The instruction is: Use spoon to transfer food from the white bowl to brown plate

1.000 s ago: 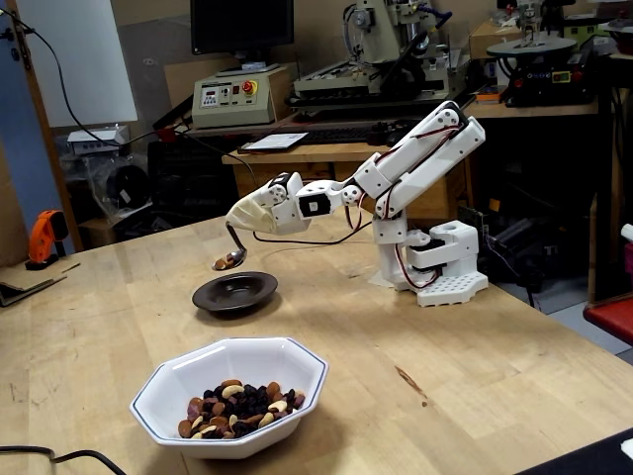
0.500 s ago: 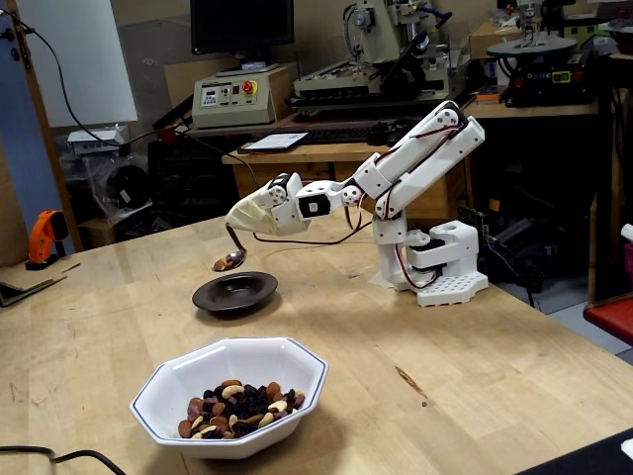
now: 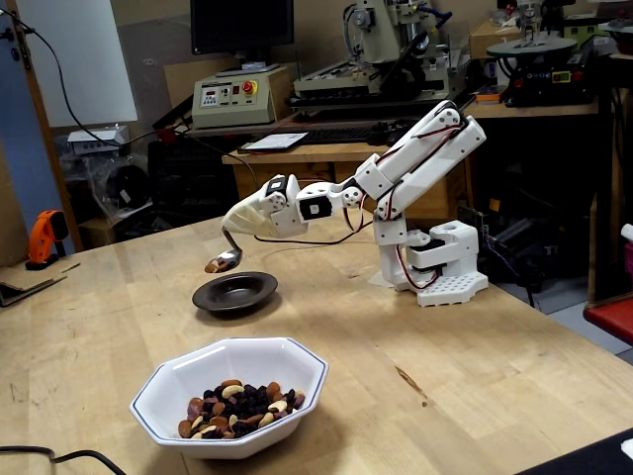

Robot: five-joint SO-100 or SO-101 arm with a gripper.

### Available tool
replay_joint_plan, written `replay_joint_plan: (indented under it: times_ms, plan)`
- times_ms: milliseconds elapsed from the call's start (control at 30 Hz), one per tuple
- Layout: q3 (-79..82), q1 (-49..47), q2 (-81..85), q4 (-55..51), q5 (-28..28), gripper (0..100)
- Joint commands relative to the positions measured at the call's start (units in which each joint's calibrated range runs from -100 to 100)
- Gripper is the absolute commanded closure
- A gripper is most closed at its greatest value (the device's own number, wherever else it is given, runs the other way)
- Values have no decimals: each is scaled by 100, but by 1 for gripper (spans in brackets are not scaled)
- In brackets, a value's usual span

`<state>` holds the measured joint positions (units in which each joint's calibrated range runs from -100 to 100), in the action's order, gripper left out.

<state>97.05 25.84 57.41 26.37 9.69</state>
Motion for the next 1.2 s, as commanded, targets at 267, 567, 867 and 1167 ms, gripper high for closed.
replay_joint_plan:
  times_ms: [267,567,867,1167]
  plan:
    - [38,-88,92,11,288,96]
    - [38,-102,74,11,547,96]
    - [38,-65,83,11,703,96]
    - [38,-102,83,11,1089,96]
